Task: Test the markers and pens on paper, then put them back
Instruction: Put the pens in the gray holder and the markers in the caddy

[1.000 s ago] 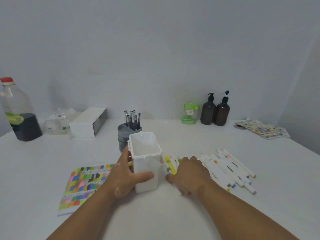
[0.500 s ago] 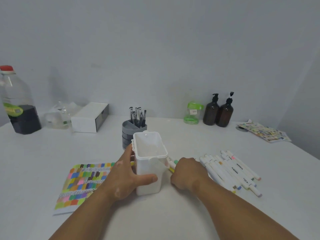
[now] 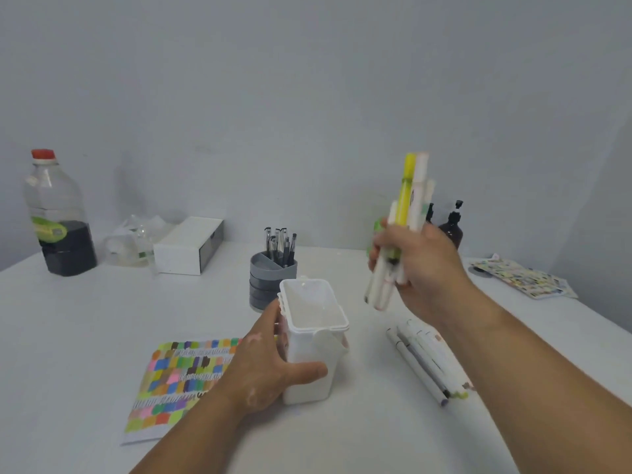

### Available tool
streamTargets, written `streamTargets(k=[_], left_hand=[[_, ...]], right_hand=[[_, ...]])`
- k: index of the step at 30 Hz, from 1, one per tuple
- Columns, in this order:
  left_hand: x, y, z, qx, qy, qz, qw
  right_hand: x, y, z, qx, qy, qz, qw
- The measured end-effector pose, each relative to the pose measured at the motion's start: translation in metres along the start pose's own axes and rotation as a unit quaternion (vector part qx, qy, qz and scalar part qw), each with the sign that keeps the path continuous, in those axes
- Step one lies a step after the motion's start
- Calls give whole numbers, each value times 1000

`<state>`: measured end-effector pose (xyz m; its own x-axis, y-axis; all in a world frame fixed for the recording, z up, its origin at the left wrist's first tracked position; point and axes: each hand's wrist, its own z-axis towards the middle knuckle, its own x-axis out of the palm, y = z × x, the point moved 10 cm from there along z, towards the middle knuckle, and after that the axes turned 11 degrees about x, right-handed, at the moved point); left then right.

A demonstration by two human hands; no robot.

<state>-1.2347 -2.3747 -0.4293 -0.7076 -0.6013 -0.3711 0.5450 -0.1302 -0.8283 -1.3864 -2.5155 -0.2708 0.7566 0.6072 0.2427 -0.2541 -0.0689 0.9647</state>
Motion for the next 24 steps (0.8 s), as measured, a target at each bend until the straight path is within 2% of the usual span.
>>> streamTargets(k=[1, 3, 5, 9, 18, 24], left_hand=[[0, -2, 0, 5, -5, 0, 1000], [1, -8, -1, 20, -17, 3, 1000], [2, -15, -2, 37, -25, 14, 999], [2, -23, -3, 66, -39, 30, 997], [15, -18, -3, 60, -26, 29, 997], [35, -16, 0, 45, -7, 6, 999]], right_hand=[[19, 10, -1, -14, 32, 67, 997], [50, 7, -3, -20, 52, 72, 996], [63, -19, -7, -5, 22, -19, 1000], [60, -57, -14, 4, -7, -183, 983], [55, -51, -21, 5, 21, -190, 982], [26, -38, -33, 6, 6, -203, 979]])
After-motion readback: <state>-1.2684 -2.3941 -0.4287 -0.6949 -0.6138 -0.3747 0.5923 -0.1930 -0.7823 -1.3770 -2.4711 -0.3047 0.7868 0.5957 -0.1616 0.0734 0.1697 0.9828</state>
